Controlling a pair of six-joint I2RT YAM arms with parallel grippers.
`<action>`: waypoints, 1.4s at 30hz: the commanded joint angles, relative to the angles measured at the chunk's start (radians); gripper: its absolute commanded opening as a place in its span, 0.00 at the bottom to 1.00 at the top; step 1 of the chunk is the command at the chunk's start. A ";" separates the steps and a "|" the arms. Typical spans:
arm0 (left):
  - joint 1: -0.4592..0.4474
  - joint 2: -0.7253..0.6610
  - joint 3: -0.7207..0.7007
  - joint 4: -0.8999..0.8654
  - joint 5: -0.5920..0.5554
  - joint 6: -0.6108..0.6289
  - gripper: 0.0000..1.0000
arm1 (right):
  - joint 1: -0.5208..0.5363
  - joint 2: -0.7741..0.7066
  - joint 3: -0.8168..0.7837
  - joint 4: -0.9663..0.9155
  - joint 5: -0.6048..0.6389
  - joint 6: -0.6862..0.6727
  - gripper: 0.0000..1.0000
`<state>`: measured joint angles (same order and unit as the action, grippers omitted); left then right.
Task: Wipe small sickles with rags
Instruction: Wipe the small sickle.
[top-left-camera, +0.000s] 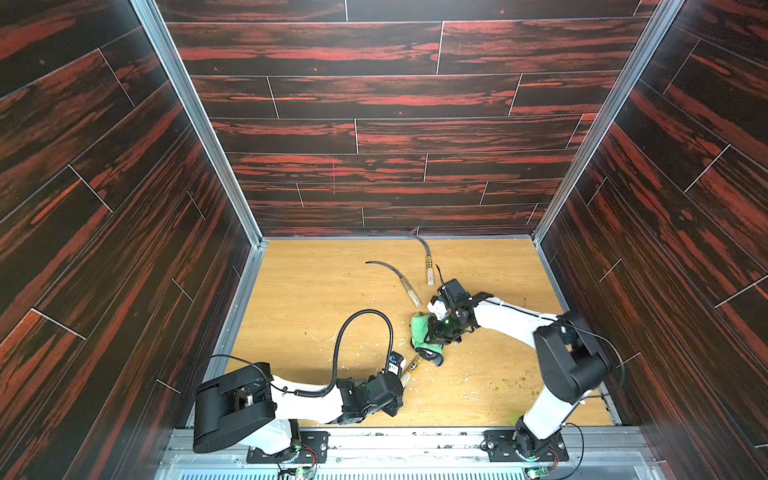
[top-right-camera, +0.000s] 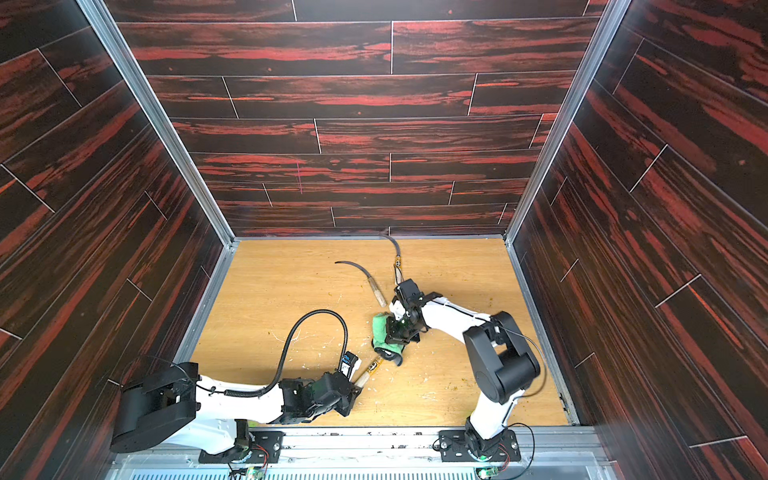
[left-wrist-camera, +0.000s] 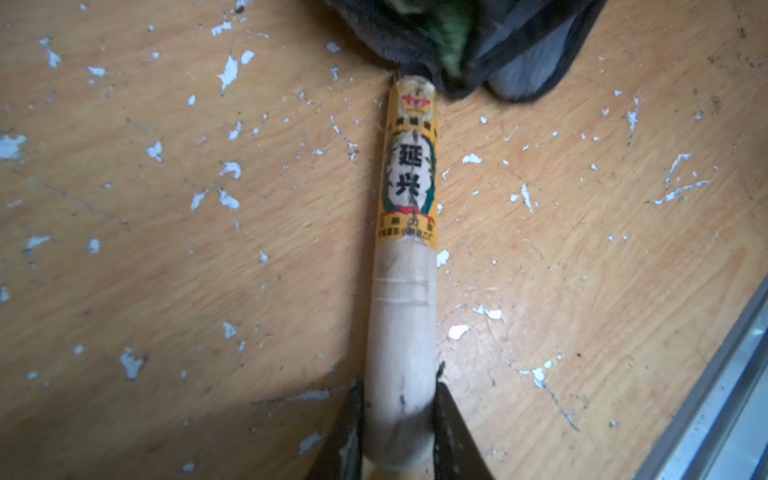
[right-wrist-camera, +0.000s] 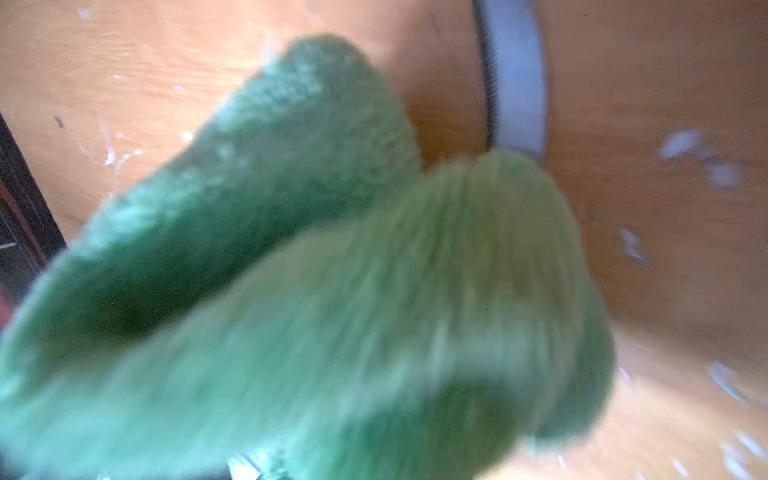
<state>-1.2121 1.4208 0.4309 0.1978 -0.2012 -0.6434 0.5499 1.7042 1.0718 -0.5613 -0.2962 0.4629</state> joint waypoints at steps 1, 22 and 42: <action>0.002 0.040 0.011 -0.084 0.006 -0.004 0.00 | 0.025 -0.116 0.065 -0.106 0.009 -0.044 0.00; 0.002 0.053 0.036 -0.069 0.004 0.008 0.00 | 0.314 0.089 -0.204 0.216 -0.136 0.235 0.00; 0.001 0.018 -0.018 -0.069 0.009 -0.025 0.00 | 0.048 0.184 -0.149 0.131 0.037 0.037 0.00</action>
<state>-1.2026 1.4368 0.4446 0.1837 -0.2520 -0.6476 0.6804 1.8023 0.9318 -0.3981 -0.6624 0.5396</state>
